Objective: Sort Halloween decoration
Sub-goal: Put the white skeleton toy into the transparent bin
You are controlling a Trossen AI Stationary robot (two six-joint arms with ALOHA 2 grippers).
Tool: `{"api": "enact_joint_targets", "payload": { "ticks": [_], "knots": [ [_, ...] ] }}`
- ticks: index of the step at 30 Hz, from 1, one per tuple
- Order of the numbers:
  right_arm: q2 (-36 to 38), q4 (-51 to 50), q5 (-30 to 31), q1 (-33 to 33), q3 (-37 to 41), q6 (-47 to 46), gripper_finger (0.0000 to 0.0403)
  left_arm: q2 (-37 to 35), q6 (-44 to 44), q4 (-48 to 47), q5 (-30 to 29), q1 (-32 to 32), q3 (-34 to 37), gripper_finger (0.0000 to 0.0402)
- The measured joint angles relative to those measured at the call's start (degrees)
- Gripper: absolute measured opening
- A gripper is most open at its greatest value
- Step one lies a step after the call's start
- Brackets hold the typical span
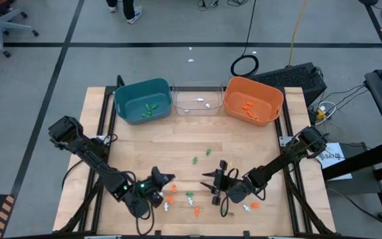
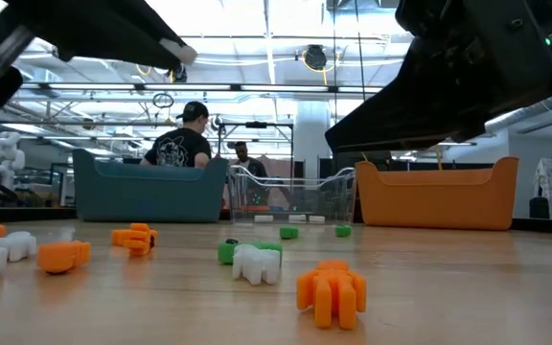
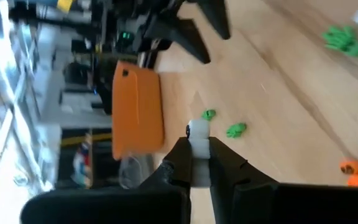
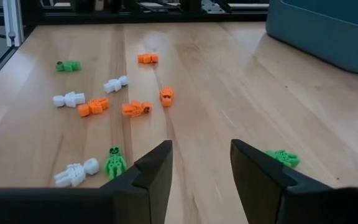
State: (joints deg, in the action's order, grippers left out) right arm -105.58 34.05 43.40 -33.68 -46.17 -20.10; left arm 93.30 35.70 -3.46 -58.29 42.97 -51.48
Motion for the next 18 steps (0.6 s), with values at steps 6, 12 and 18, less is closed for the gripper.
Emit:
{"api": "enact_joint_targets", "payload": {
  "ticks": [6,12,18],
  "knots": [
    [0.0,0.33,0.0,0.66,0.0,1.11,0.0146,0.0,-24.54,0.77,-1.11,-3.06,0.0,0.0022],
    [0.0,0.28,0.02,2.28,0.0,13.22,0.0146,0.0,-28.98,7.73,-6.61,-10.33,0.02,0.0022],
    [0.0,0.37,-0.17,5.43,0.0,22.41,0.0146,0.0,-20.57,16.64,5.36,-23.25,0.02,0.0022]
  ]
}}
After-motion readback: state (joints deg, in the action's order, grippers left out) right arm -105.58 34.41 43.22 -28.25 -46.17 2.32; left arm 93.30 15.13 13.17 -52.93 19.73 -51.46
